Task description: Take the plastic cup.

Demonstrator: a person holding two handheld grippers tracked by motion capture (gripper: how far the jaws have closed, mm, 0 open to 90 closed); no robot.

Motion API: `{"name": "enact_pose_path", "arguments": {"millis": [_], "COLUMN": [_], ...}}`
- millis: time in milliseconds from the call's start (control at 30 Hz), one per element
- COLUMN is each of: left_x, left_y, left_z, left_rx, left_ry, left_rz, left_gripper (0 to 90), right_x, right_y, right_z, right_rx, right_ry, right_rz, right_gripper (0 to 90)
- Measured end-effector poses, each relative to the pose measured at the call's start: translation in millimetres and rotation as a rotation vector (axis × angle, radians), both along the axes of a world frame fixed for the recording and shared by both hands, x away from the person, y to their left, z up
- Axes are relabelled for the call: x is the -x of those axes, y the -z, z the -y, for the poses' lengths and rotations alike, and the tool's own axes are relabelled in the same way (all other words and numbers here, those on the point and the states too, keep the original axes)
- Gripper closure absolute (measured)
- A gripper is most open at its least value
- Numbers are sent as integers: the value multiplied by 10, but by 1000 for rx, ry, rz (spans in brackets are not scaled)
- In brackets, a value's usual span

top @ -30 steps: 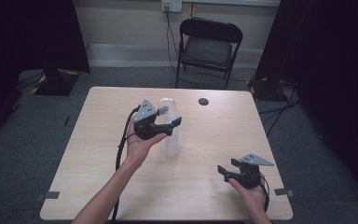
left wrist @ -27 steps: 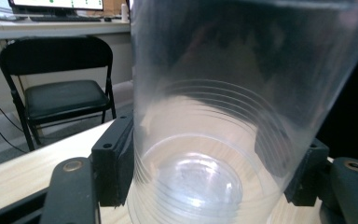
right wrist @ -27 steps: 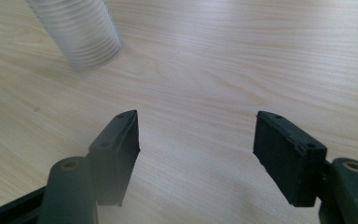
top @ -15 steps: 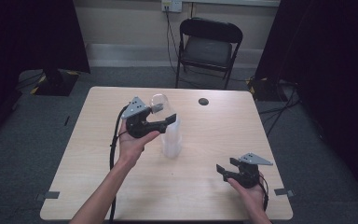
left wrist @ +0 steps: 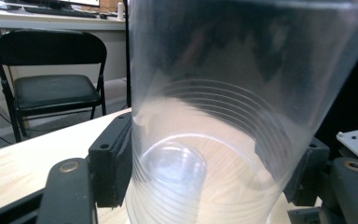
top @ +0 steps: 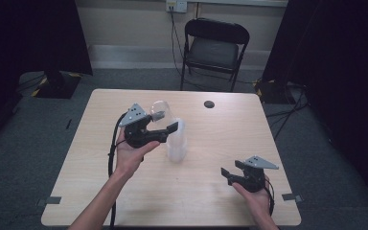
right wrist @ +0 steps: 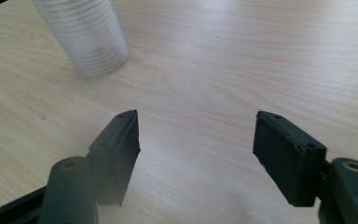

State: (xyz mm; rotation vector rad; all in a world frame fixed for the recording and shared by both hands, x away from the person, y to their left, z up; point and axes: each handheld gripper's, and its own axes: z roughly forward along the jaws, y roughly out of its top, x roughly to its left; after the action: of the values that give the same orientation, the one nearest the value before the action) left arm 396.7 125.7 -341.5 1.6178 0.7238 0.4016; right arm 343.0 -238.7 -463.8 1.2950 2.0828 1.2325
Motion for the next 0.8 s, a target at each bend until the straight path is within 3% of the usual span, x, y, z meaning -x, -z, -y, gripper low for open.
{"name": "enact_pose_path", "arguments": {"millis": [67, 167, 333, 433, 633, 700, 800], "left_x": [36, 89, 157, 187, 247, 272, 318], "left_y": [10, 20, 42, 87, 224, 257, 309], "left_z": [0, -9, -10, 0, 11, 16, 24], "left_rx": [-7, -34, -37, -20, -59, -82, -81], "left_ry": [0, -39, -31, 5, 3, 9, 14], "left_rz": [-11, -3, -22, -76, -135, -138, -147], "left_gripper": [313, 314, 316, 316, 316, 316, 315], "right_x": [2, 5, 28, 50, 75, 82, 97], "right_y": [-3, -8, -24, -39, -57, -60, -65], "right_z": [-8, -24, -61, -77, -111, -128, -164], "right_rx": [-2, 1, -4, -5, 10, 6, 5], "right_ry": [-2, -7, -24, -29, -38, -45, -62], "right_rz": [3, 6, 18, 28, 35, 32, 31], "right_gripper": [316, 318, 318, 317, 318, 318, 316]}}
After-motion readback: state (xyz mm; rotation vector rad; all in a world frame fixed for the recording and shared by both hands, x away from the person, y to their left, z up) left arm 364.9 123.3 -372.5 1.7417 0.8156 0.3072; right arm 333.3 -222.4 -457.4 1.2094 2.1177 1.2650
